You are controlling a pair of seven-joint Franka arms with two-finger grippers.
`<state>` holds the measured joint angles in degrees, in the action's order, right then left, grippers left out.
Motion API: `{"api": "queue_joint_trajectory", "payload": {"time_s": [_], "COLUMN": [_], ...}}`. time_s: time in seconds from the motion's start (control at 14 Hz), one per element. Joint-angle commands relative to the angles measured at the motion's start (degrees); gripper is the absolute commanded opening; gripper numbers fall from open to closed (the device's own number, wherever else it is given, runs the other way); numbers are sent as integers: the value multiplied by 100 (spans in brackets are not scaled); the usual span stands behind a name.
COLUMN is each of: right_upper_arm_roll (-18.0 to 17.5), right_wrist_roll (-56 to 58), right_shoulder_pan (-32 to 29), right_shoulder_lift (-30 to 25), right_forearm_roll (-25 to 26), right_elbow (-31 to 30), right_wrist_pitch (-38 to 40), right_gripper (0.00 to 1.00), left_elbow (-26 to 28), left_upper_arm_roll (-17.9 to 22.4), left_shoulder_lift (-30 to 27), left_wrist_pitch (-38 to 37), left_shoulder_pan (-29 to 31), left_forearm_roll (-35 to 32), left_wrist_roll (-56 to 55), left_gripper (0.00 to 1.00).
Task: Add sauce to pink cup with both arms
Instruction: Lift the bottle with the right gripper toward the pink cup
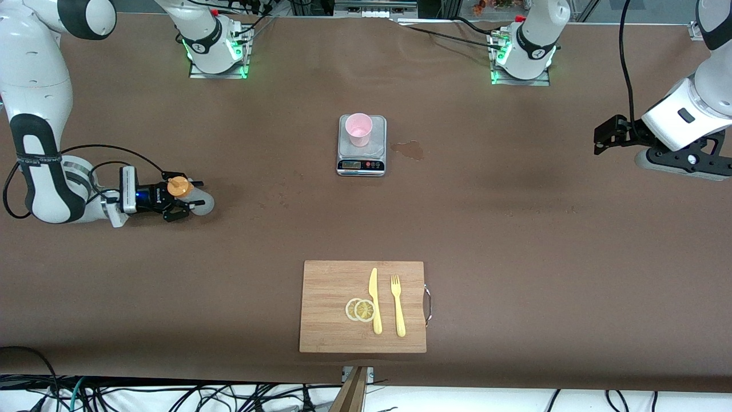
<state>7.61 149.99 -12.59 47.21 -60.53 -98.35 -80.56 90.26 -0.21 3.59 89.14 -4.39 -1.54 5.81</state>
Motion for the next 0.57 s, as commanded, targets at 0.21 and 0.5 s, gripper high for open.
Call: {"api": "queue_joint_trajectory", "payload": {"time_s": [0.21,0.5], "right_upper_arm_roll": [143,294], "right_wrist_roll": [-373,-1276], "right_shoulder_pan": [606,1169], "right_shoulder_lift": [-536,-1300], "right_forearm_roll": [75,347], "right_elbow": [115,-78], "right_wrist_pitch": [-170,-661], "right_gripper": [0,0], "left_elbow": [-211,-220], "left_upper_arm_roll": [-14,-14], "left_shoulder_lift": [45,45], "left_wrist_pitch": [-283,-397], "left_shoulder_pan": [35,26], "left_forearm_roll": [119,242], "left_wrist_roll": [25,25], "left_gripper": [100,100]}}
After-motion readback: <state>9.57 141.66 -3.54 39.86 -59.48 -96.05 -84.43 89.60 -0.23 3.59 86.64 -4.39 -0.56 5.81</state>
